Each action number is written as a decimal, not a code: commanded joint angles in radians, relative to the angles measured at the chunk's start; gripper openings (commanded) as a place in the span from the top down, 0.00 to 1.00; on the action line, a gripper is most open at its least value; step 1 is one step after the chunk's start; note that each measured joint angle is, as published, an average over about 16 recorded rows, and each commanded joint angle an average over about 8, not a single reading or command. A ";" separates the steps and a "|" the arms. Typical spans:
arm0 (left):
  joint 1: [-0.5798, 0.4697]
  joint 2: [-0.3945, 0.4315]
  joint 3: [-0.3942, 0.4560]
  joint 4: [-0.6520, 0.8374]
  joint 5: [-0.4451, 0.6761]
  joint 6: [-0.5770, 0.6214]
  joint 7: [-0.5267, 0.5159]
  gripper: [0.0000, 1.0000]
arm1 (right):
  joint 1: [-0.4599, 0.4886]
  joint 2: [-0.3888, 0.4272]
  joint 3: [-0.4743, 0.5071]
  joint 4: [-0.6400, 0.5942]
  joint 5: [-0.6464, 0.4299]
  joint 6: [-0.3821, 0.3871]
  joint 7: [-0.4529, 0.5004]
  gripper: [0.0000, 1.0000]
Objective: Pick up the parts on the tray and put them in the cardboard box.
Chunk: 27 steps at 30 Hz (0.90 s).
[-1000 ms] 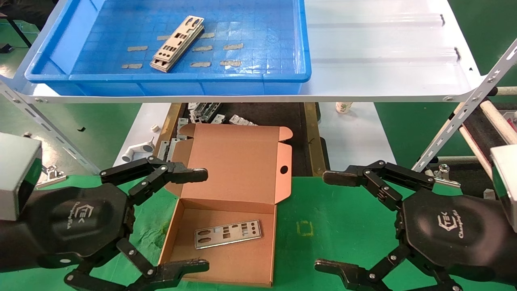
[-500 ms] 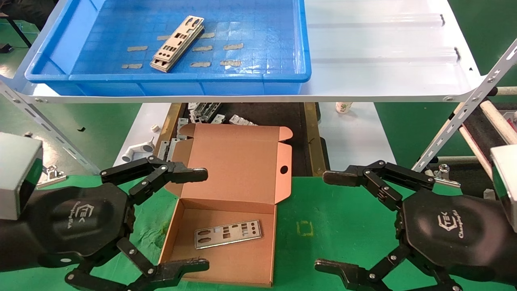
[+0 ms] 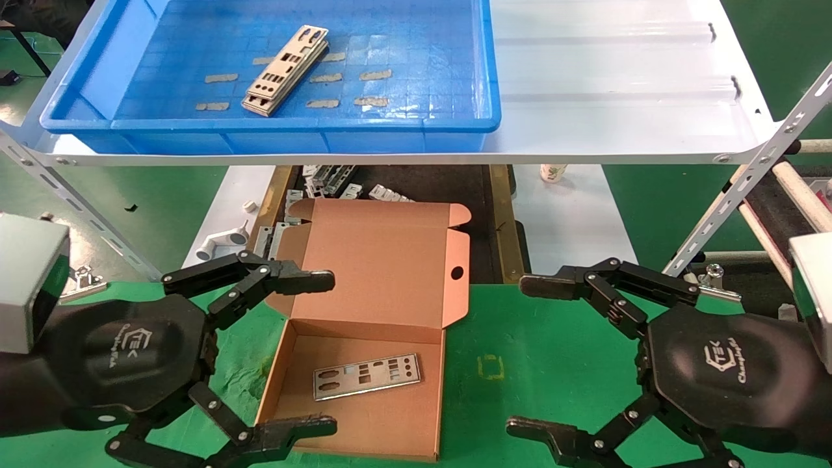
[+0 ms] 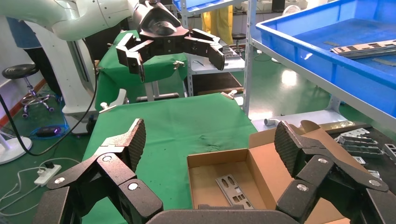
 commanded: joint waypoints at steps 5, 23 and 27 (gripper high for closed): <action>0.000 0.000 0.000 0.000 0.000 0.000 0.000 0.00 | 0.000 0.000 0.000 0.000 0.000 0.000 0.000 0.00; 0.000 0.000 0.000 0.001 0.000 0.000 0.000 0.00 | 0.000 0.000 0.000 0.000 0.000 0.000 0.000 0.00; 0.000 0.000 0.000 0.001 0.000 0.000 0.000 0.00 | 0.000 0.000 0.000 0.000 0.000 0.000 0.000 0.00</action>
